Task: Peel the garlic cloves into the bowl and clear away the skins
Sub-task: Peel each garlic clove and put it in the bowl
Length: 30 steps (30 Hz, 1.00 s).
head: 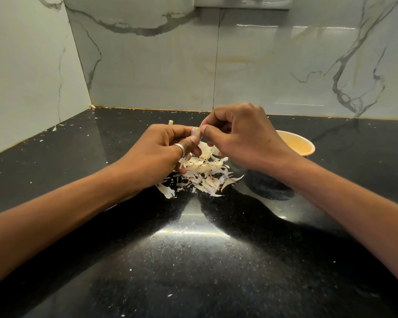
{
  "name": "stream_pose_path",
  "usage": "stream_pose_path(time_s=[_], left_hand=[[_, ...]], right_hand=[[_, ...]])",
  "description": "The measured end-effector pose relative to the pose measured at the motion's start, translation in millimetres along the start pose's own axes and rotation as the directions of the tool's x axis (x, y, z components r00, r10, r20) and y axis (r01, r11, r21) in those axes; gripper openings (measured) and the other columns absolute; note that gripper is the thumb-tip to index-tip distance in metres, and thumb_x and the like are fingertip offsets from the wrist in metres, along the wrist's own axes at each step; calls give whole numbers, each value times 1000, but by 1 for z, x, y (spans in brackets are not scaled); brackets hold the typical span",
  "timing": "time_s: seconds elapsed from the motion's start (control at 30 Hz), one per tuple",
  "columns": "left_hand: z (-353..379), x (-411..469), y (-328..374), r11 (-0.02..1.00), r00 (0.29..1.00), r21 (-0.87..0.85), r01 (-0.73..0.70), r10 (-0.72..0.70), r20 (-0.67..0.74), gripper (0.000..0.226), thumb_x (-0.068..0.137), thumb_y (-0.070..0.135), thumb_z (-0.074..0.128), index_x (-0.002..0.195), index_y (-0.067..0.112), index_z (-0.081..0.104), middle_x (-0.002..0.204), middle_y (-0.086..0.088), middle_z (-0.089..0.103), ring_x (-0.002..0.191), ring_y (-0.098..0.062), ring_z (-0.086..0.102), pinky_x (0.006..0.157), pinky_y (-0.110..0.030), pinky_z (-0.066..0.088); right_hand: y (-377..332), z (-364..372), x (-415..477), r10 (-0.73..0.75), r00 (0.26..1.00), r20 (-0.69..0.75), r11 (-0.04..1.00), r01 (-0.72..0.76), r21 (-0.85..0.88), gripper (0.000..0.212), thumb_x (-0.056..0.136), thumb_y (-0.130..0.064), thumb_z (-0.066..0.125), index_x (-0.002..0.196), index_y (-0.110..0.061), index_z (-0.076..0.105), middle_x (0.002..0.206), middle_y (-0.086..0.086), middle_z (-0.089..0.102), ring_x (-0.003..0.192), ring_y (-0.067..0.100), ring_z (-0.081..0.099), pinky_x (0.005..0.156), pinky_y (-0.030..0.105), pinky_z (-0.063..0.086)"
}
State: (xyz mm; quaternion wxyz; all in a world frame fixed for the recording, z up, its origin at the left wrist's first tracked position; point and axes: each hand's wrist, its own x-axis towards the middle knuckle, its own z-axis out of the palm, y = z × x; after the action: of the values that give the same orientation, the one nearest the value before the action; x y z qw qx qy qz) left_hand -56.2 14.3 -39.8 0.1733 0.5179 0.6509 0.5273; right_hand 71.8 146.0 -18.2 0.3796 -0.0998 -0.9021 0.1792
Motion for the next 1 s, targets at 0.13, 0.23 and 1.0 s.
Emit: stream_pose_path(time_s=[0.13,0.23,1.0], left_hand=[[0,0,-1,998,1000,54,-18,19,-7,21,101,27,58,111,21,74,86,-1,71,71,1,59,60,-19,53],[-1,0,-2,993,999,117,-34,36,-11,21,100,31,58,109,25,75,80,5,71,65,1,58,59,-19,52],[-2,-5,-2,962,997,263,-78,70,40,30,103,25,56,81,16,74,48,15,52,43,-3,43,50,-10,34]], right_hand=[[-1,-1,-1,-20,1000,16,1000,20,7,12,93,-19,71,85,-16,81,68,-7,72,62,12,69,57,37,57],[-1,-1,-1,-50,998,24,999,50,-18,13,91,-16,71,82,-16,81,63,-5,71,58,12,67,56,35,54],[2,-1,-3,-151,983,106,979,164,-120,18,91,-17,65,80,-11,77,62,-3,69,56,11,65,56,37,53]])
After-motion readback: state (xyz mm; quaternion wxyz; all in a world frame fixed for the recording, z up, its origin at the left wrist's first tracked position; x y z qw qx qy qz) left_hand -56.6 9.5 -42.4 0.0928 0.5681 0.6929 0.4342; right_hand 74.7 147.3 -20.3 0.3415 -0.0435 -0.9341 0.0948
